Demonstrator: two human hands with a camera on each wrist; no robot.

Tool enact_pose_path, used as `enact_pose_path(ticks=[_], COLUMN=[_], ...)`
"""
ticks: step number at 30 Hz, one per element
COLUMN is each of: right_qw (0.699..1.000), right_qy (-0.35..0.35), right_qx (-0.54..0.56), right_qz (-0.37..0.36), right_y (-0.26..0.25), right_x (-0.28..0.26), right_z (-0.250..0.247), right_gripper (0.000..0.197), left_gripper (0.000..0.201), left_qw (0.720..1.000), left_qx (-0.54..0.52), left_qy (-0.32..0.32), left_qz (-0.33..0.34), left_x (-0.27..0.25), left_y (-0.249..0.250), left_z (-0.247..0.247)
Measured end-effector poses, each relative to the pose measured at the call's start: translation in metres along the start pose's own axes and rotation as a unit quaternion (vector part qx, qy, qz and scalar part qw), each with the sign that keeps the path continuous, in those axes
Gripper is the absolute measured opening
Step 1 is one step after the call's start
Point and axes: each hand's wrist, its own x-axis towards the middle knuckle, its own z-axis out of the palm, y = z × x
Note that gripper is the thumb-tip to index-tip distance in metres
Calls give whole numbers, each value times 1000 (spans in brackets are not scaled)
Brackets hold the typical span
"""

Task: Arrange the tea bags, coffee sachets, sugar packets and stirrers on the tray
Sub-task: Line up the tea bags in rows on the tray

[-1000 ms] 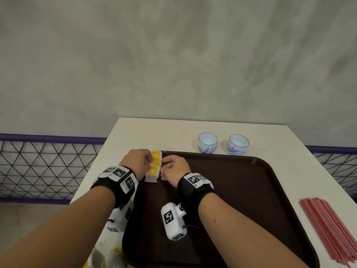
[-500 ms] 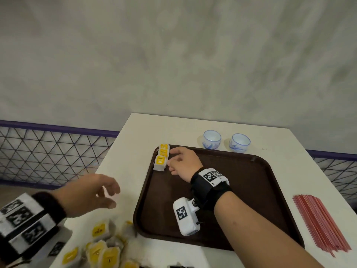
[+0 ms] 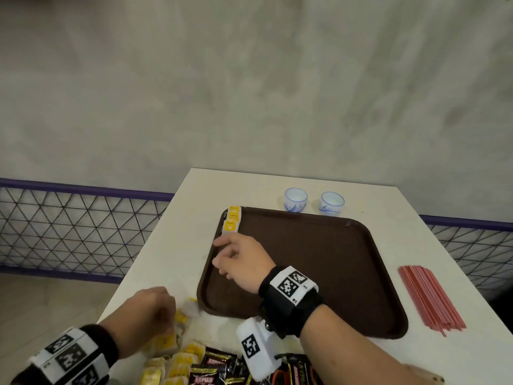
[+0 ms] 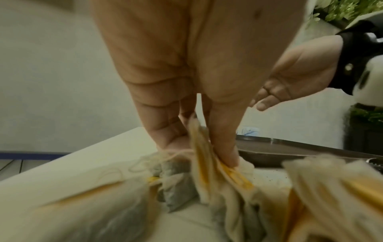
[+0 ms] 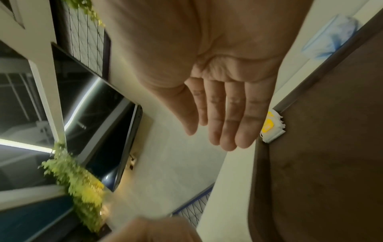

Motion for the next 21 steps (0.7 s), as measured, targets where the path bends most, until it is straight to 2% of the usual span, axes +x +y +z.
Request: enact_pose_path(ticks=[4,8,12,17,21], right_qw=[994,988,988,990,990], right_qy=[-68,-119,-119,-107,-129], right_qx=[-88,-92,-91,-91,-59], right_qz=[2,21,28,10,2], right_y=[13,20,19,15,13], right_x=[-23,-36,-40,-46,-51], right_z=[24,44,45,36,32], right_gripper=[26,27,26,28,43], left_gripper=[31,35,41,16,14], left_qw=[1000,1000,999,999,996], left_qx=[-3,2,28,-18,-71], left_qy=[9,-10,5,27,44], left_qz=[13,22,21,13,28], left_x=[-6,-9,-5,-9,-2], left_y=[4,4,13,40,57], left_z=[-1,0,-8,-30,-43])
